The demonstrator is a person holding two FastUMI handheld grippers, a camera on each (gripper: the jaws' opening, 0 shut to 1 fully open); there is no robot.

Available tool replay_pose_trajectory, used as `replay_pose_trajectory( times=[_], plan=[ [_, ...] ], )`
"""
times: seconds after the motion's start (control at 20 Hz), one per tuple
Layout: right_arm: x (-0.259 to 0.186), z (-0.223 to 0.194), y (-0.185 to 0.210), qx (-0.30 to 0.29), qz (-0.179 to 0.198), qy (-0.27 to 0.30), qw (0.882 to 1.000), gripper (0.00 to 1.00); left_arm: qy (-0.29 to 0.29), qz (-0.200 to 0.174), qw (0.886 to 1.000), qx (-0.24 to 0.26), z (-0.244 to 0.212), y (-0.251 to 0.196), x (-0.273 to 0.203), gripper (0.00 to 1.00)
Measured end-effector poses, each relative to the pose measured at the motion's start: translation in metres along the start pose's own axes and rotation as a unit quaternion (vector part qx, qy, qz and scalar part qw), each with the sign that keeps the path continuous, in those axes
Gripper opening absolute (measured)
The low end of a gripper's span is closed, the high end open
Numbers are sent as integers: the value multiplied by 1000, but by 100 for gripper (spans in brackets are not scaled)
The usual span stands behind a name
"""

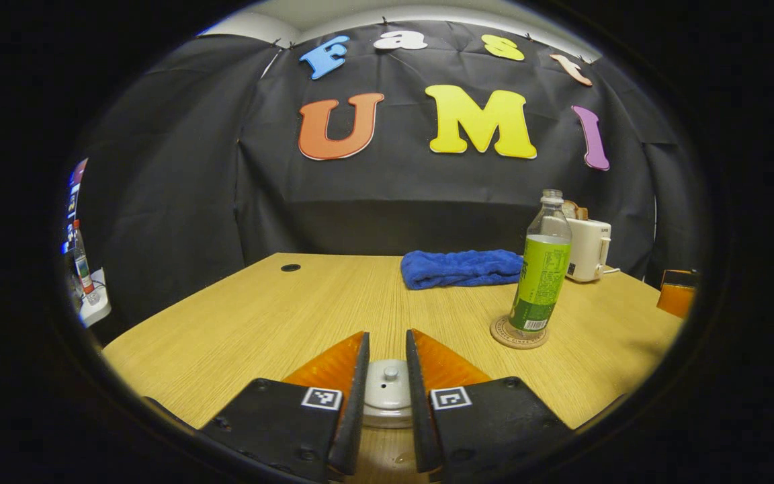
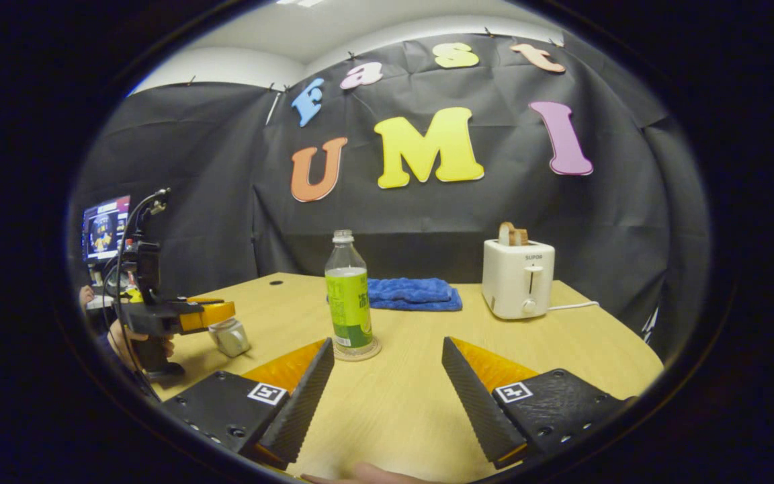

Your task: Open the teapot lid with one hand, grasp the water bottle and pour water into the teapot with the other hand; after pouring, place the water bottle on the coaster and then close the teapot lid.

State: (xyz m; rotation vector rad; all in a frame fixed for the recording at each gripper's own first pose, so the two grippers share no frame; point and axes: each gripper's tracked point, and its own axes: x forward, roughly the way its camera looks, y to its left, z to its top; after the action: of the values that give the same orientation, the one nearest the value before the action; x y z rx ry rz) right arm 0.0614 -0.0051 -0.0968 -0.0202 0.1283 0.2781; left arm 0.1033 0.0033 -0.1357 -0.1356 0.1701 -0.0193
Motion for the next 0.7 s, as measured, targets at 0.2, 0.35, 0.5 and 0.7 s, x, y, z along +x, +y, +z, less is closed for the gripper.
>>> replay_pose_trajectory(
  times=[0.2, 0.35, 0.5, 0.7],
  plan=[
    [-14, 8, 6, -7, -6, -16, 1000, 96, -9, -13, 1000, 6, 19, -6, -17, 56],
    [-24, 15, 12, -6, -12, -22, 1000, 96, -21, -13, 1000, 16, 36, -6, -31, 85],
    [-35, 23, 14, -12, -28, -27, 999, 95, -16, 1, 1000, 8, 51, -1, -53, 90],
    [-54, 43, 12, -20, -65, -39, 997, 96, -23, 0, 1000, -9, 70, 0, -88, 91]
  ],
)
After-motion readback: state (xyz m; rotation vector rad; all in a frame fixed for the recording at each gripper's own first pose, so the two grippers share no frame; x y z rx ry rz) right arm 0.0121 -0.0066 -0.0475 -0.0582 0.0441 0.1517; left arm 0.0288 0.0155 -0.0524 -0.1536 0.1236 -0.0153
